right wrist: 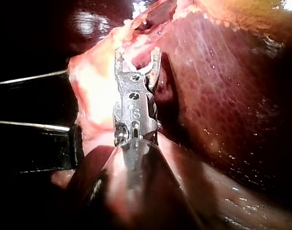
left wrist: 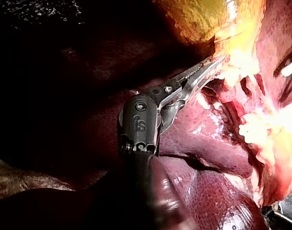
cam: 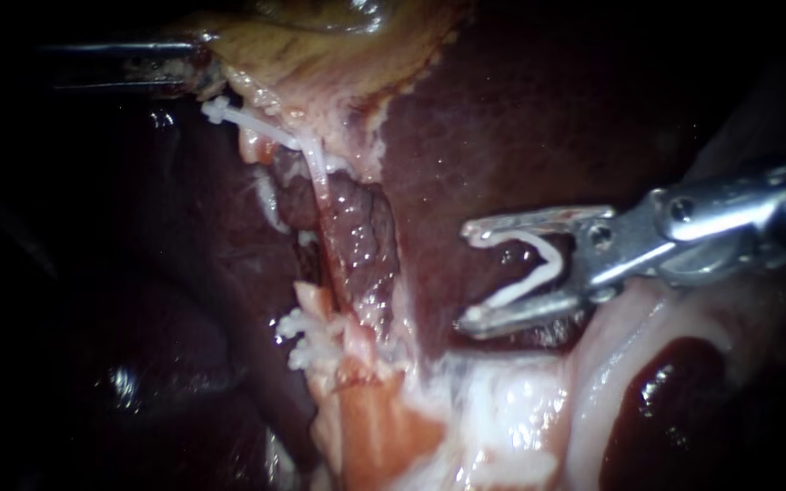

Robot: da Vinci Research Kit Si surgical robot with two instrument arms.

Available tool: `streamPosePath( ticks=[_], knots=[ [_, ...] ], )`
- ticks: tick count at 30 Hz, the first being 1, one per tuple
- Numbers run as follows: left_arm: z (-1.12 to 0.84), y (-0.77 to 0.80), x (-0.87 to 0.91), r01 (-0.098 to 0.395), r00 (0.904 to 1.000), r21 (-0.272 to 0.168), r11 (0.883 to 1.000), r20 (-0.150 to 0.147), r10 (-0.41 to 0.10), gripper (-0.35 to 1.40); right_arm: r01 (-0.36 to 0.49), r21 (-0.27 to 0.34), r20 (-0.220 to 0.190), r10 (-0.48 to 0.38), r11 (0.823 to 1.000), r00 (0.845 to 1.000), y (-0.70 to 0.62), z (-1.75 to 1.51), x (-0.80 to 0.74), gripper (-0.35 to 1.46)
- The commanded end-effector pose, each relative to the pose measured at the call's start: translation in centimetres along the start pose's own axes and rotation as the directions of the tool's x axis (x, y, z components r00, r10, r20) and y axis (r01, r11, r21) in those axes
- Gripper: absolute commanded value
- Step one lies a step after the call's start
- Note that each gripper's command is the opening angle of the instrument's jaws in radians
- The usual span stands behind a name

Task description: Clipping first clip right tube

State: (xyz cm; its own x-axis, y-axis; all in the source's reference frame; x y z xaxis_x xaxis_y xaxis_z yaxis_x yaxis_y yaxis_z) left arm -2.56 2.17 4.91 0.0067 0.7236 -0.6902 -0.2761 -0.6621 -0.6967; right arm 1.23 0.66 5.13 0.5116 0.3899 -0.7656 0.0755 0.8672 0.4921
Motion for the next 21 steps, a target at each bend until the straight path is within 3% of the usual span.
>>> streamPosePath(
  ticks=[1, 12, 15, 21],
  knots=[
    [0.0, 0.0, 0.0, -0.001, 1.0, 0.0, 1.0, 0.0, 0.001, -0.35, -0.011, 0.005, -0.002, 0.011, 1.0, 1.0, 0.0, 0.08, 0.0, 0.49],
    [0.01, 0.01, 0.0, 0.0, 1.0, 0.001, 1.0, 0.0, 0.0, -0.35, -0.061, 0.062, -0.036, 0.063, 0.996, 0.997, 0.01, 0.8, 0.0, 0.49],
    [0.02, 0.01, 0.0, 0.0, 1.0, 0.001, 1.0, 0.0, 0.0, -0.35, -0.068, 0.11, -0.084, 0.078, 0.992, 0.993, 0.02, 0.93, 0.02, 0.5],
    [0.03, 0.01, 0.0, 0.0, 1.0, 0.002, 1.0, 0.0, 0.0, -0.35, -0.094, 0.264, -0.142, 0.135, 0.96, 0.981, -0.01, 1.01, 0.08, 0.49]
  ],
)
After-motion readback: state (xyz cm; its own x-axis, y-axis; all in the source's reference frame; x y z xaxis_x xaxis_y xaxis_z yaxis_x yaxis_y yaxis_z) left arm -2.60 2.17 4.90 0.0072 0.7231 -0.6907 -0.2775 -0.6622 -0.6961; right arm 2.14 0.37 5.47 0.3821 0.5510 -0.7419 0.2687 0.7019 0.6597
